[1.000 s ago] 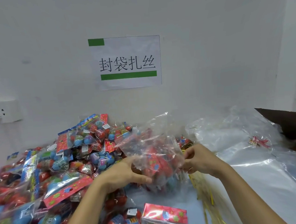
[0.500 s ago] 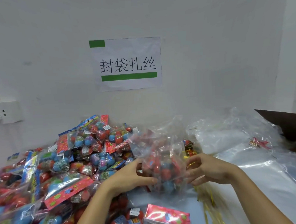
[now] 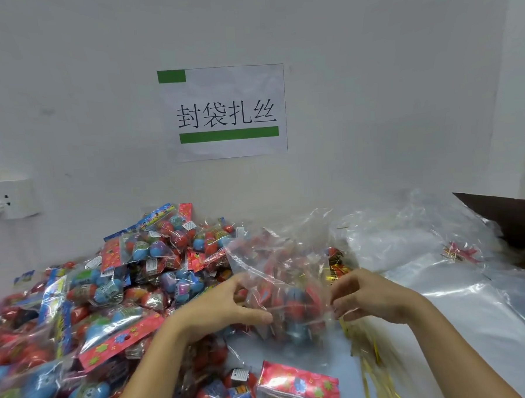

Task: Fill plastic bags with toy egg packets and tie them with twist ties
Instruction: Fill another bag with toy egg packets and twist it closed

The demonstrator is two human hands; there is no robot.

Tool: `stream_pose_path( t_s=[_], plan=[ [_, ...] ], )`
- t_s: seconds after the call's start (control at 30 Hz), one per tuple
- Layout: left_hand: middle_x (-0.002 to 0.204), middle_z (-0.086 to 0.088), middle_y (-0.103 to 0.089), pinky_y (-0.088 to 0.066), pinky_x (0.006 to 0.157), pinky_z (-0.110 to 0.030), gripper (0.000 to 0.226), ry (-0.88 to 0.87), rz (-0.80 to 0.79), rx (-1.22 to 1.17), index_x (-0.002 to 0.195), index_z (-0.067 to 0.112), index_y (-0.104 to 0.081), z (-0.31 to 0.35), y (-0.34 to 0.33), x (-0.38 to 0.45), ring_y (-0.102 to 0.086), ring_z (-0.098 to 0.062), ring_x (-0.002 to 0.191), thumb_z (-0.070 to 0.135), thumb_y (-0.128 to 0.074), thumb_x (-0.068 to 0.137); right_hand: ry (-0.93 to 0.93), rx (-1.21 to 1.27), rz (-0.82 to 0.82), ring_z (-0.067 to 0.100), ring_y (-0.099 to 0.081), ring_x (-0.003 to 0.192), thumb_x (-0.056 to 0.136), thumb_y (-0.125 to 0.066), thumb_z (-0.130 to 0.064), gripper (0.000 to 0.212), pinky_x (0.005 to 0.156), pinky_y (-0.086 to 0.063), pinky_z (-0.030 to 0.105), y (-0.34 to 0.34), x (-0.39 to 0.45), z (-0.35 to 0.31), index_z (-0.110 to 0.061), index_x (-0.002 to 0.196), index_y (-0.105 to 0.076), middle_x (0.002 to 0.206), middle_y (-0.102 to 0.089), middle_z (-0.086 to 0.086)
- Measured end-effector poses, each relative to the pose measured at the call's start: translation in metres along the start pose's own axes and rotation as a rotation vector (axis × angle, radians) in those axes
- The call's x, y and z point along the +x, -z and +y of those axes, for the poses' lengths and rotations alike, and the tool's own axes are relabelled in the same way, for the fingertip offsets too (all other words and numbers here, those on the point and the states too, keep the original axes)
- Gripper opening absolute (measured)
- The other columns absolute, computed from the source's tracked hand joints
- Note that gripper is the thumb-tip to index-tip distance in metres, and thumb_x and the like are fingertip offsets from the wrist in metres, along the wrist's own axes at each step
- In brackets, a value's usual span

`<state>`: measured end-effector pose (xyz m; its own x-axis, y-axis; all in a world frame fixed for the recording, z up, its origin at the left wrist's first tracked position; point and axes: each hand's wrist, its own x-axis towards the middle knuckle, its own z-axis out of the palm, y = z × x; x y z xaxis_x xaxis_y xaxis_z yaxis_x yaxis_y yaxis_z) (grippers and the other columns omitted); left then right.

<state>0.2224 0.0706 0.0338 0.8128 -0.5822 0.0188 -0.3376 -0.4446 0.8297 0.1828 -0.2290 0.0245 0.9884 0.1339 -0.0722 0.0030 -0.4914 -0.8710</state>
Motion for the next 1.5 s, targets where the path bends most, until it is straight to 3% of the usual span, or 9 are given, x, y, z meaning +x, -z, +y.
stream_pose_path(
  t_s=[0.1,0.2,0.3,0.4,1.0,1.1,1.3,1.4,1.5],
  plan=[
    [0.134,0.019,-0.056,-0.05,0.097,-0.023,0.049,-0.048,0.103,-0.214,0.128,0.038,-0.055,0.003,0.006,-0.006,-0.056,-0.002,0.122,0.066,-0.058,0.087,-0.008,0.219,-0.031,0.026,-0.074,0.096,0.088,-0.077,-0.014,0.028,0.084,-0.058,0.037,0.01,-0.003,-0.001,-0.019,0.114,-0.07,0.104,-0.076,0.005],
    [0.123,0.009,-0.067,-0.055,0.096,-0.033,0.038,-0.122,0.31,-0.261,0.122,0.029,-0.064,0.01,0.0,0.003,-0.065,-0.006,0.109,0.05,-0.06,0.091,0.089,0.201,-0.015,0.019,-0.072,0.088,0.08,-0.082,-0.022,0.024,0.077,-0.055,0.029,0.006,-0.003,-0.007,-0.026,0.103,-0.075,0.095,-0.075,-0.001],
    [0.094,-0.002,-0.077,-0.058,0.087,-0.034,0.009,-0.246,0.595,-0.218,0.097,0.017,-0.075,0.027,-0.008,0.012,-0.072,-0.019,0.088,0.021,-0.068,0.093,0.245,0.069,0.243,0.012,-0.06,0.066,0.087,-0.071,-0.003,0.025,0.064,-0.048,0.021,-0.007,0.005,-0.02,-0.018,0.068,-0.074,0.068,-0.067,-0.003],
    [0.079,-0.004,-0.074,-0.057,0.065,-0.023,0.008,-0.361,0.877,-0.228,0.085,0.015,-0.073,0.044,0.004,0.011,-0.069,-0.015,0.069,0.023,-0.074,0.087,0.309,0.104,0.546,0.01,-0.059,0.057,0.092,-0.065,-0.004,0.023,0.062,-0.046,0.025,-0.011,0.012,-0.032,-0.012,0.071,-0.068,0.062,-0.066,0.0],
    [0.072,-0.007,-0.073,-0.058,0.077,-0.049,0.023,-0.234,0.687,0.06,0.078,0.009,-0.067,0.071,0.005,-0.006,-0.071,-0.028,0.069,0.028,-0.077,0.086,0.163,-0.039,0.668,0.008,-0.066,0.057,0.097,-0.062,-0.013,0.012,0.058,-0.048,0.02,-0.005,0.012,-0.034,-0.014,0.088,-0.07,0.071,-0.071,0.001],
    [0.08,-0.009,-0.074,-0.057,0.081,-0.051,0.028,-0.185,0.581,0.06,0.081,0.009,-0.063,0.072,0.005,-0.008,-0.072,-0.028,0.077,0.032,-0.078,0.083,0.193,0.027,0.747,0.015,-0.071,0.08,0.102,-0.049,-0.017,0.021,0.077,-0.058,0.034,-0.006,0.013,-0.045,-0.015,0.11,-0.068,0.088,-0.071,0.002],
    [0.127,0.02,-0.049,-0.038,0.077,-0.017,0.092,-0.124,0.446,0.108,0.138,0.037,-0.041,0.084,0.008,-0.016,-0.053,0.0,0.109,0.087,-0.063,0.063,0.207,0.31,0.516,0.019,-0.06,0.107,0.089,-0.036,-0.075,0.07,0.089,-0.047,0.04,-0.005,-0.002,-0.083,-0.026,0.136,-0.052,0.121,-0.062,-0.003],
    [0.117,0.016,-0.065,-0.043,0.085,-0.023,0.062,-0.165,0.546,0.027,0.125,0.024,-0.06,0.09,0.003,-0.013,-0.06,-0.001,0.106,0.071,-0.057,0.085,0.277,0.195,0.472,0.01,-0.06,0.105,0.077,-0.045,-0.079,0.074,0.076,-0.046,0.028,-0.009,-0.011,-0.097,-0.028,0.129,-0.058,0.115,-0.064,-0.009],
    [0.079,0.008,-0.076,-0.052,0.076,-0.026,0.018,-0.17,0.64,0.031,0.084,0.018,-0.074,0.092,0.0,-0.01,-0.07,-0.002,0.075,0.025,-0.063,0.096,0.372,0.069,0.556,0.002,-0.063,0.097,0.09,-0.061,-0.057,0.029,0.068,-0.048,0.017,-0.019,-0.014,-0.105,-0.035,0.109,-0.06,0.108,-0.065,-0.014]
  ],
)
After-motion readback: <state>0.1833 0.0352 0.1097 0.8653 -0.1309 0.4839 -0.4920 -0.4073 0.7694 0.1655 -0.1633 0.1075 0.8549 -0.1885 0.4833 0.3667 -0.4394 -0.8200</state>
